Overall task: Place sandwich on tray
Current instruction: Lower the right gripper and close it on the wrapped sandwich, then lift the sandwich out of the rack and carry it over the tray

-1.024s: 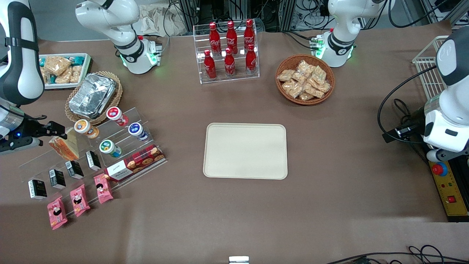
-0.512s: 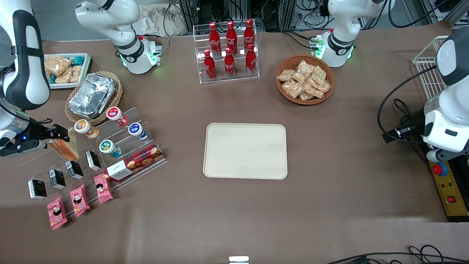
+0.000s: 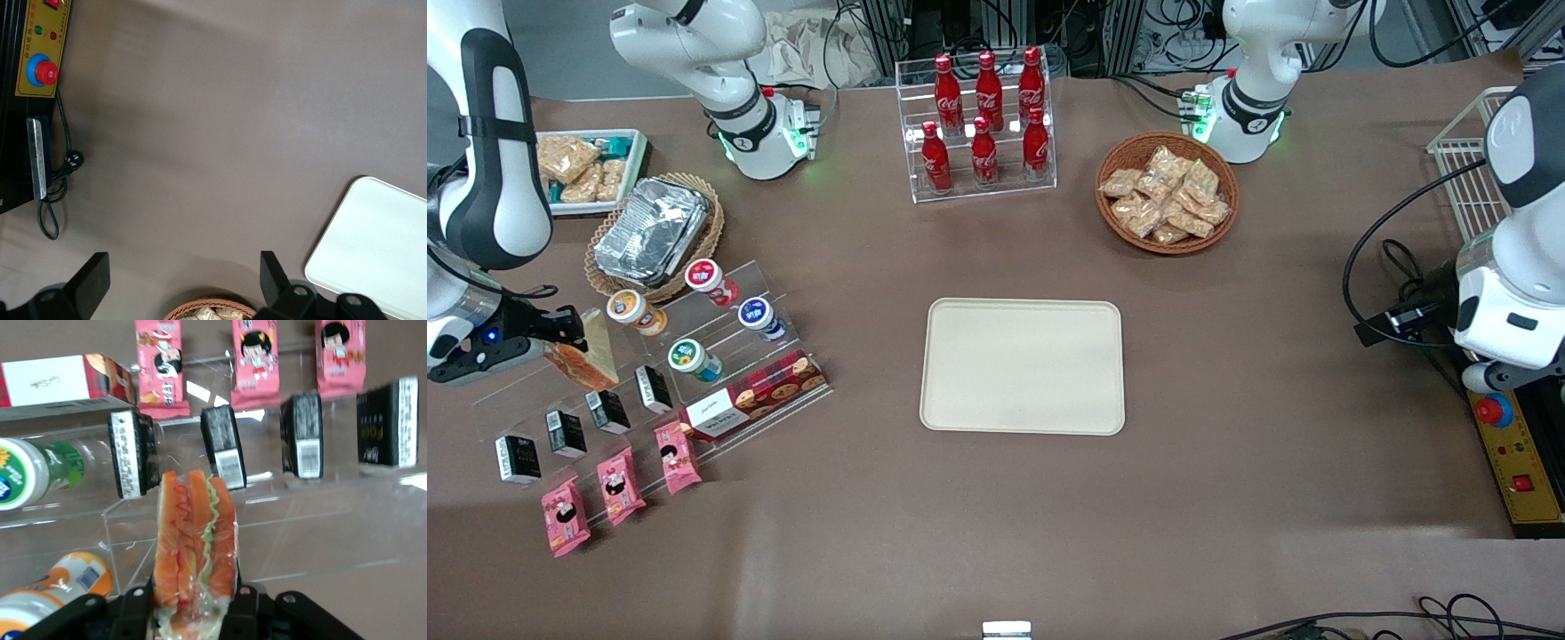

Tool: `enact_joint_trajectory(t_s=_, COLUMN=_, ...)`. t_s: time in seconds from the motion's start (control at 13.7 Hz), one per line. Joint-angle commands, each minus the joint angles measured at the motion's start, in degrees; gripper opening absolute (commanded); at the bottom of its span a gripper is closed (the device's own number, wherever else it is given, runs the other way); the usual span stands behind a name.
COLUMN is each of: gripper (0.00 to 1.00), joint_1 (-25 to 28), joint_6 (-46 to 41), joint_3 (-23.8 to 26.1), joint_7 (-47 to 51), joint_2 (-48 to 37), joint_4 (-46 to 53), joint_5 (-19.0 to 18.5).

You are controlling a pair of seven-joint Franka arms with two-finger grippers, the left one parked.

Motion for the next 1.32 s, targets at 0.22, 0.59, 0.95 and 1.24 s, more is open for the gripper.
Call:
enact_joint_trajectory(t_s=0.22, gripper=0.29, joint_1=3.68, joint_6=-21.89, joint_3=0.50, joint_7=-6.31, joint_2=1.89, joint_4=19.18, joint_5=-0.56)
enact_joint_trajectory(t_s=0.59, gripper=0.30, joint_1=15.17, joint_6=-30.98, joint_3=0.50, joint_7=-5.79, joint_2=4.18, joint_4=29.50, joint_5=-0.30)
enact_joint_trajectory(t_s=0.95, gripper=0.30, joint_1=30.47, joint_6=-25.11, joint_3=0.50, joint_7=-2.01, joint_2=7.68, joint_4=31.51, joint_5=-0.12)
enact_joint_trajectory(t_s=1.24, gripper=0.30, joint_1=38.04, joint_6=-21.85, joint_3=0.59, joint_7=-2.10, joint_2=14.89, joint_4=38.28, joint_5=2.51)
